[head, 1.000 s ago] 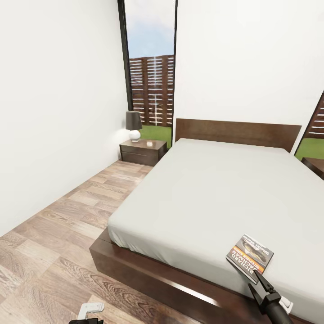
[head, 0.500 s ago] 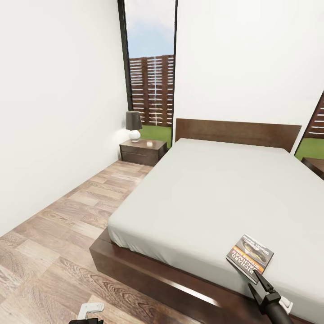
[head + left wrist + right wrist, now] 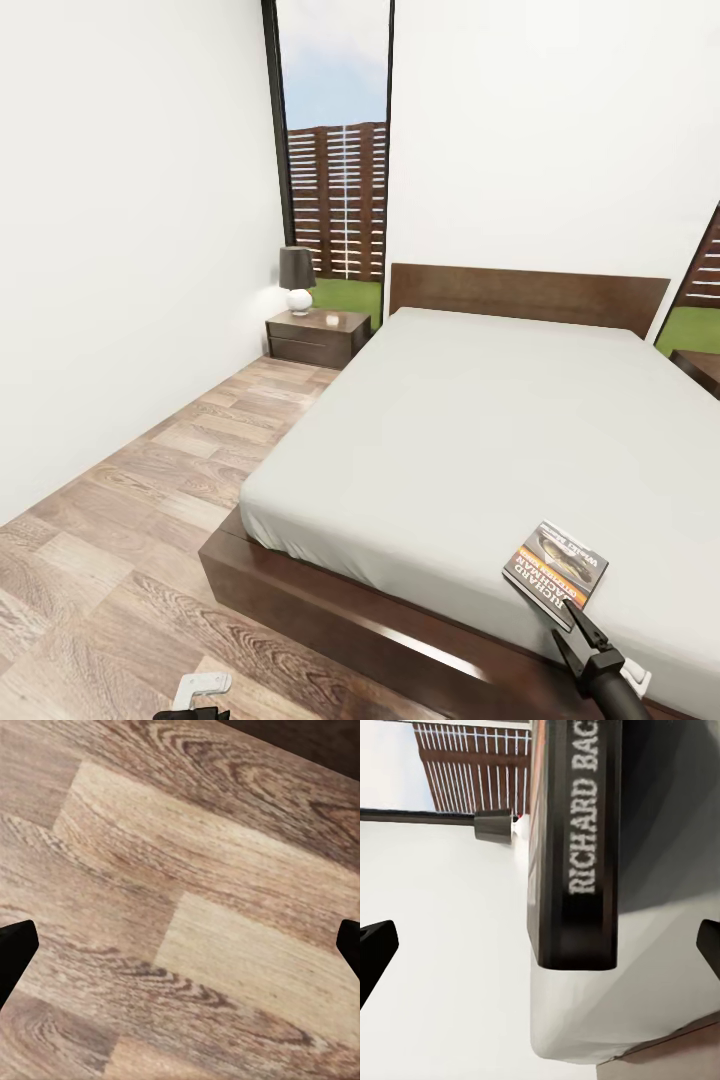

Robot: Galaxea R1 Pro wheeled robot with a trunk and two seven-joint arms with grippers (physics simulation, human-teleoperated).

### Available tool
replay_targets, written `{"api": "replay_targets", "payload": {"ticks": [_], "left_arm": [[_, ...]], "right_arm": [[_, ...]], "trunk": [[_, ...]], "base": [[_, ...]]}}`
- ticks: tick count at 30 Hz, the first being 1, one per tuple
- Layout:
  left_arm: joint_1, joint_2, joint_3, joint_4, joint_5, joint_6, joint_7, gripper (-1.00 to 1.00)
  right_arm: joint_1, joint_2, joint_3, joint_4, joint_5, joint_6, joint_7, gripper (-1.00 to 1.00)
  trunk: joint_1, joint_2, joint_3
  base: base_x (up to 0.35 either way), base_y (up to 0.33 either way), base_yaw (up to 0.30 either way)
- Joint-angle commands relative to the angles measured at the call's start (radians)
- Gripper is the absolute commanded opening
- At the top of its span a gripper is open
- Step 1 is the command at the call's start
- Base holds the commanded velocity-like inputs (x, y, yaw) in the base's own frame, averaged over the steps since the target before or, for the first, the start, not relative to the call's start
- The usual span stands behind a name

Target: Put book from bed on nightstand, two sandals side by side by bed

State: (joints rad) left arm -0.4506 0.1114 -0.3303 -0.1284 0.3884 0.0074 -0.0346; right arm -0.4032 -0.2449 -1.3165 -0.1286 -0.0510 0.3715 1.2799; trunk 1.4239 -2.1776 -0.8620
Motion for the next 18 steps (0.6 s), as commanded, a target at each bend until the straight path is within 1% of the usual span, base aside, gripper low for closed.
{"api": "replay_targets", "payload": {"ticks": [1, 18], "left_arm": [[0.0, 0.001, -0.008, 0.0, 0.01, 0.001, -0.002, 1.0], [0.0, 0.001, -0.008, 0.0, 0.01, -0.004, -0.002, 1.0]], "right_arm": [[0.0, 0.0, 0.002, 0.0, -0.005, 0.01, 0.002, 1.0], [0.0, 0.0, 0.001, 0.0, -0.006, 0.008, 0.009, 1.0]], "trunk": [[0.0, 0.0, -0.001], [0.0, 0.0, -0.001]], "base": [[0.0, 0.0, 0.0], [0.0, 0.0, 0.0]]}}
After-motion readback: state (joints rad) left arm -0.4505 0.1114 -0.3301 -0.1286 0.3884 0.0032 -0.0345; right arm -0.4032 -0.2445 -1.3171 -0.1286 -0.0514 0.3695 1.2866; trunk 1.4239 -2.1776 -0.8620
